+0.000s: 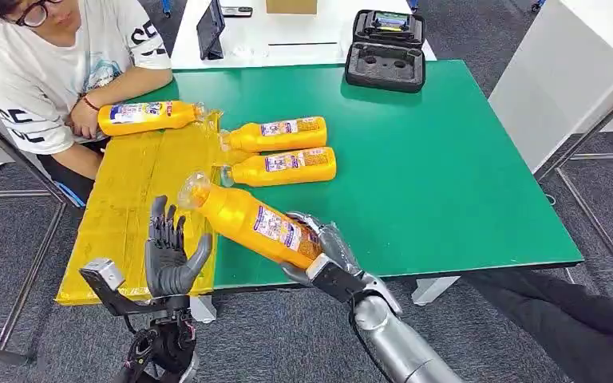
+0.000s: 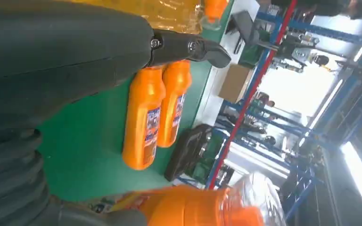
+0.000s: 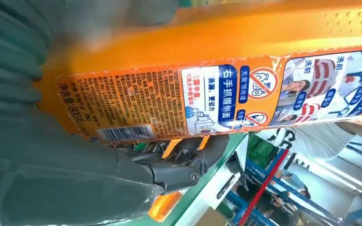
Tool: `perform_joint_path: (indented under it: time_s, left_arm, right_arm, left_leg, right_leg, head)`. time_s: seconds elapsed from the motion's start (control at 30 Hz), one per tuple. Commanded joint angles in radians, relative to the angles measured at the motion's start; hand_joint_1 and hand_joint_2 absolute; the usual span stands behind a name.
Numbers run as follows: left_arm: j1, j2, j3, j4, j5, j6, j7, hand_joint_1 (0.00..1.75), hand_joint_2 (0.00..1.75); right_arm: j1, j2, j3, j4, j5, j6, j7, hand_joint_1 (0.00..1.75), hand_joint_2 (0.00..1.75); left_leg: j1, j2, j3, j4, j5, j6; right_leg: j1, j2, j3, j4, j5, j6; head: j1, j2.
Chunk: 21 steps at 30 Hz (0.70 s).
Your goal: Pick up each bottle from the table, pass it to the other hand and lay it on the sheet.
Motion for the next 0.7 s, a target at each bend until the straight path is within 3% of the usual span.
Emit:
perform_joint_path:
  time_s: [0.03, 0.3, 0.47, 0.7]
  left_arm:
    - [-0.040, 0.037, -0.053, 0.032, 0.004, -0.003, 0.006, 0.00, 1.75]
    - [-0.078, 0.013, -0.123, 0.081, 0.022, -0.036, 0.018, 0.00, 1.75]
    - [-0.098, 0.007, -0.168, 0.121, 0.041, -0.081, 0.045, 0.00, 1.75]
    - [-0.124, 0.001, -0.200, 0.179, 0.061, -0.139, 0.067, 0.00, 1.75]
  right_arm:
    - [-0.022, 0.011, -0.012, 0.048, -0.006, 0.004, -0.001, 1.75, 1.75]
    - [-0.024, 0.071, 0.008, 0.092, -0.007, 0.028, -0.002, 1.75, 1.75]
    - [0.016, 0.063, -0.036, 0.051, 0.012, 0.027, 0.003, 1.75, 1.75]
    - [0.039, 0.071, -0.048, 0.046, 0.056, 0.059, 0.008, 1.75, 1.75]
  left_leg:
    - [-0.001, 0.000, 0.005, -0.001, -0.002, 0.000]
    - [0.000, 0.000, 0.002, -0.001, 0.000, 0.000]
    - [0.000, -0.002, 0.008, -0.002, -0.002, 0.000]
    - [-0.001, -0.002, 0.005, -0.002, -0.001, 0.000]
  right_leg:
    - [0.000, -0.001, 0.005, -0.001, -0.002, 0.000]
    - [0.000, -0.001, 0.002, -0.001, -0.001, 0.000]
    - [0.000, -0.003, 0.008, -0.002, -0.003, 0.000]
    - [-0.001, -0.003, 0.005, -0.001, -0.002, 0.000]
  head:
    - [0.000, 0.000]
    - [0.000, 0.000]
    - [0.000, 0.000]
    - [0.000, 0.000]
